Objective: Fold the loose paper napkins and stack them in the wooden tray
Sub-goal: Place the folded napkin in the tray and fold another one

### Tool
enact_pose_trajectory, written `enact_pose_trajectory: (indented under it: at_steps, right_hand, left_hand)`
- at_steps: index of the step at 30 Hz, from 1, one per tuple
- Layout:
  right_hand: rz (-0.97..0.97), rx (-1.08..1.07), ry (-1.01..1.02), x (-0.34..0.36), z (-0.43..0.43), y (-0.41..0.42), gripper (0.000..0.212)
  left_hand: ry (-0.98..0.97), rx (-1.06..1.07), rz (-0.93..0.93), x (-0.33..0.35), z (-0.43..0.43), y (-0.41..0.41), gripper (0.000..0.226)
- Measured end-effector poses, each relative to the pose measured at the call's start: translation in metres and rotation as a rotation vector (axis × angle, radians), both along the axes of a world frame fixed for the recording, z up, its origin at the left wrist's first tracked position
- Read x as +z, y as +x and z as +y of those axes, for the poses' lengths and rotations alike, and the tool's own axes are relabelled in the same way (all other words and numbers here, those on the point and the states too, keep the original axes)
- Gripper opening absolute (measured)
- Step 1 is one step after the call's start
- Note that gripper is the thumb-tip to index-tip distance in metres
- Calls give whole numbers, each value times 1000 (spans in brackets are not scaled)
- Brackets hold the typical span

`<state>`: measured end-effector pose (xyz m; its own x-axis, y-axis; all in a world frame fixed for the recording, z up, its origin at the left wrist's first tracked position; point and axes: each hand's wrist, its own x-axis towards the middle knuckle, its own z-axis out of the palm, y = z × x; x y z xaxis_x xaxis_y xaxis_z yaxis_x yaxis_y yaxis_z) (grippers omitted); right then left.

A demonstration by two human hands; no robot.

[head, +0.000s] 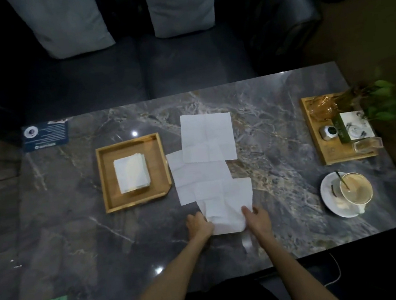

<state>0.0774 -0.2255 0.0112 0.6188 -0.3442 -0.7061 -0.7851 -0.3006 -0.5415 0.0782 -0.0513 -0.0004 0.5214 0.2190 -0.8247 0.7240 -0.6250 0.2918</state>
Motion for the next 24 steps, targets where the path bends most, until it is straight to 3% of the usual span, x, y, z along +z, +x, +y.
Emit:
enact_pose_trajectory:
  at_steps: [3, 5, 7, 11, 13, 16, 19, 21, 24]
  right_hand:
    - [-174, 299, -162, 36, 14, 23, 29]
    - [-283, 593, -209, 73, 32, 53, 35]
    - [-282, 894, -131, 126, 62, 84, 39]
    - [-255, 1350, -48, 246, 123, 134, 31]
    - [-310, 1424, 10, 315, 149, 150, 24]
    - [-391, 1466, 125, 420, 178, 160, 21]
    - [-518, 1461, 172, 506, 193, 165, 20]
    - [-614, 1418, 216, 554, 202, 168, 23]
    - [-685, 1382, 352, 606, 211, 169, 17]
  left_hand:
    - [-265, -18, 17, 22, 37, -6, 34]
    - [-339, 48, -71, 47, 68, 1, 77]
    - [-361, 55, -237, 89, 100, 16, 108]
    - [-417, -124, -532, 195, 157, 55, 105]
    - [-574, -91, -619, 245, 187, 73, 87]
    - [-609, -66, -862, 317, 231, 84, 40]
    - [-711, 1, -1003, 397, 256, 93, 13]
    - [-849, 33, -1032, 448, 270, 99, 24]
    - [-911, 9, -862, 498, 290, 105, 84]
